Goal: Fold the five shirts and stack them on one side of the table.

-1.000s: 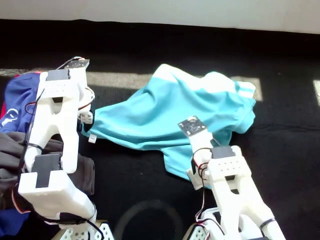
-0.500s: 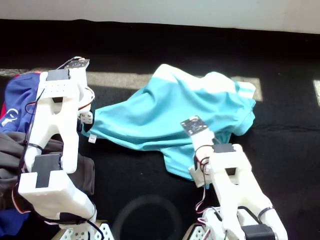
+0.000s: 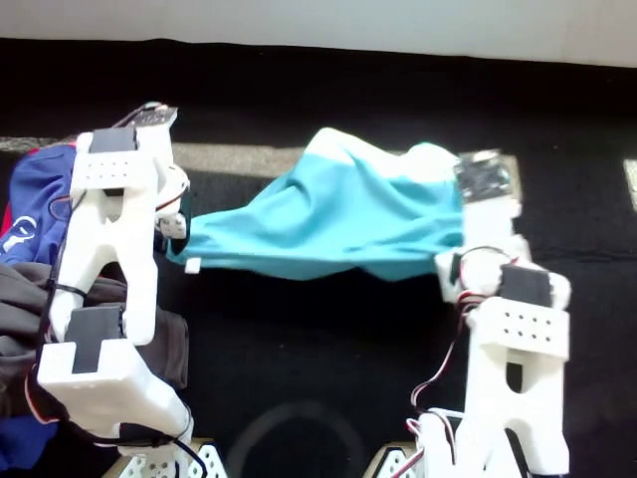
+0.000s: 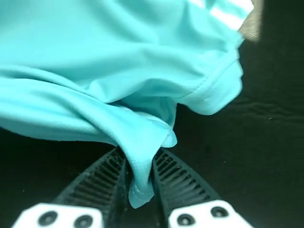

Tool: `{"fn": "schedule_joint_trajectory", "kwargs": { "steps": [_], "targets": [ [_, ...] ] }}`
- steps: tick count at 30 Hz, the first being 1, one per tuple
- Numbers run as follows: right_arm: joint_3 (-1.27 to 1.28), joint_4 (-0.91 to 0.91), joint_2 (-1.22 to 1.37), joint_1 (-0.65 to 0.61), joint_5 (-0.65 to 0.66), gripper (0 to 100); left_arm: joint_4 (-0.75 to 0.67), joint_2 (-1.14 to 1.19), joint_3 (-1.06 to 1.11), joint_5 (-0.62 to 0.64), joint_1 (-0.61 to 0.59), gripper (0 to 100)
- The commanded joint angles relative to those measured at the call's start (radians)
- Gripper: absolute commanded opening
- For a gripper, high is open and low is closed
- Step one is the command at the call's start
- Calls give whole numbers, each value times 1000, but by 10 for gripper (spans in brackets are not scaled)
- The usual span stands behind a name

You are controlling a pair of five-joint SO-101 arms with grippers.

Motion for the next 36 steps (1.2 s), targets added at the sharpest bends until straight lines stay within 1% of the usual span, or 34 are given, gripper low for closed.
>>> {"fn": "schedule_joint_trajectory", "kwargs": {
  "steps": [1,2,3,5,7,12,14,18,21,25,27,30,36],
  "targets": [
    [-191,-27,-16,62,-63,5,176,-19,-252,3,53,9],
    [-252,-24,-16,70,-63,5,216,-19,-329,3,68,9],
    [-309,-18,-16,71,-63,5,226,-27,-390,3,76,9],
    [-415,-16,-16,73,-63,5,224,-70,-490,3,82,9],
    [-499,-19,-12,74,-63,5,224,-122,-553,3,117,9],
    [-707,-15,38,77,-61,5,219,-280,-596,6,217,9],
    [-797,-15,42,77,-61,5,219,-354,-598,6,225,9],
    [-964,-5,42,84,-61,5,210,-504,-599,6,223,9],
    [-1092,51,42,120,-61,5,172,-624,-599,6,220,9],
    [-1247,136,42,185,-61,5,71,-753,-595,5,147,9],
    [-1322,176,42,214,-61,5,48,-782,-595,2,114,9],
    [-1425,211,42,243,-61,5,48,-794,-593,2,107,9],
    [-1586,166,50,314,-58,5,49,-794,-591,2,107,9]
  ]
}}
